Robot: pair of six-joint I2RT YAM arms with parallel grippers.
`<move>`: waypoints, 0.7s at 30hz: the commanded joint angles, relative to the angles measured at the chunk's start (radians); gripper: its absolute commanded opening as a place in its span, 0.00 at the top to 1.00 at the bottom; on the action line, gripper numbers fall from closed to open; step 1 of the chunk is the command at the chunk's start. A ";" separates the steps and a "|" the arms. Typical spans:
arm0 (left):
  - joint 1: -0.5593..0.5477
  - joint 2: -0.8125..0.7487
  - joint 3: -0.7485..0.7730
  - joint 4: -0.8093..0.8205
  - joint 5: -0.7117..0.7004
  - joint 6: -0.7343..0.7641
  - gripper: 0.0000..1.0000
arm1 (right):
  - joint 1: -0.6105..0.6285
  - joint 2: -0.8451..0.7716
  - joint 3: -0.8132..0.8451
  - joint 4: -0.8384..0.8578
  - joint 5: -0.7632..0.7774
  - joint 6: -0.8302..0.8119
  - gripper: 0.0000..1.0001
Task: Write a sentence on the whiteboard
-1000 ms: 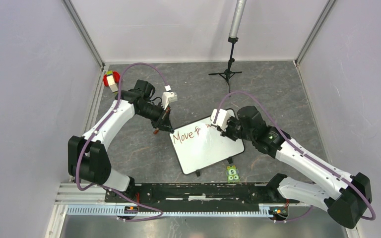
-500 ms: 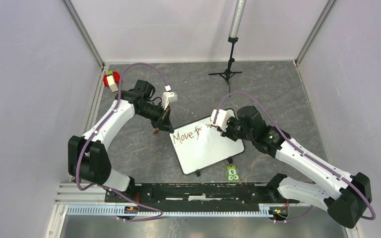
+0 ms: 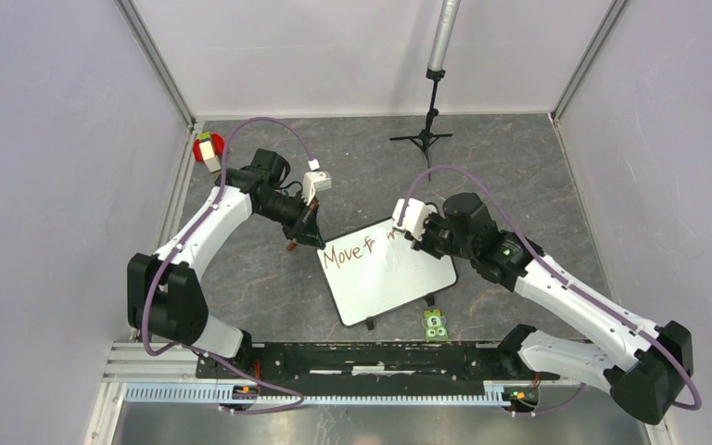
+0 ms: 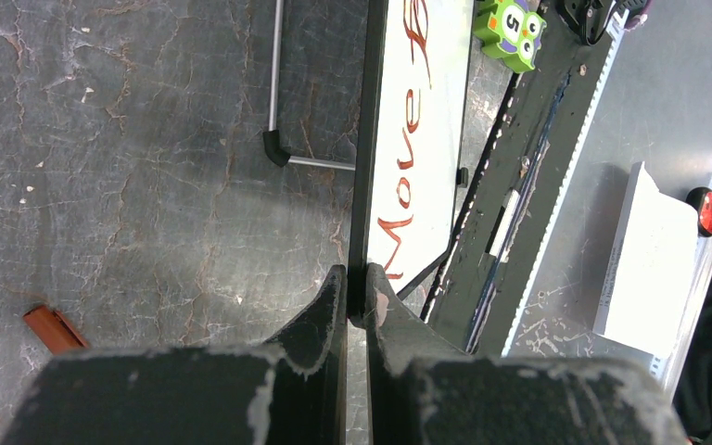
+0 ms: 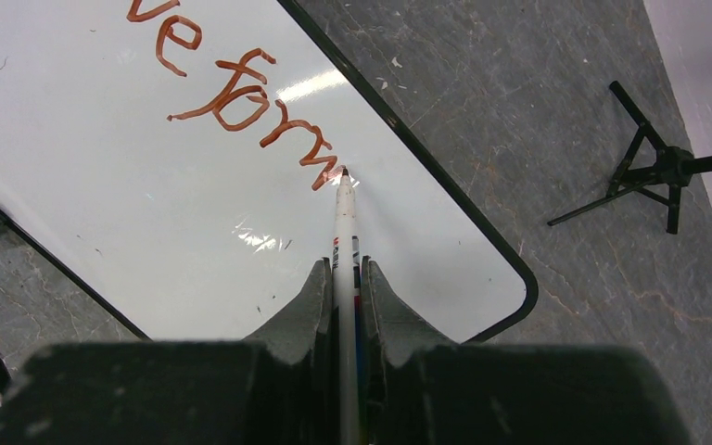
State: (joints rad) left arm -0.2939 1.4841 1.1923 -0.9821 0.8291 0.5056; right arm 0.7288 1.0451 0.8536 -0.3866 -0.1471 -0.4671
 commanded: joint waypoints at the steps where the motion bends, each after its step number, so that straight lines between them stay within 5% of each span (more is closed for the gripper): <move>1: -0.028 0.036 -0.012 -0.038 -0.053 0.027 0.98 | -0.006 -0.066 0.027 -0.006 -0.016 0.007 1.00; 21: -0.028 0.038 -0.013 -0.039 -0.051 0.031 0.98 | -0.012 -0.031 -0.004 0.000 0.056 0.019 1.00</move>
State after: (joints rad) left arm -0.2939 1.4879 1.1957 -0.9863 0.8295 0.5056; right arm 0.7197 1.0073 0.8528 -0.4057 -0.1032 -0.4534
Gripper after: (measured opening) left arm 0.120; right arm 0.147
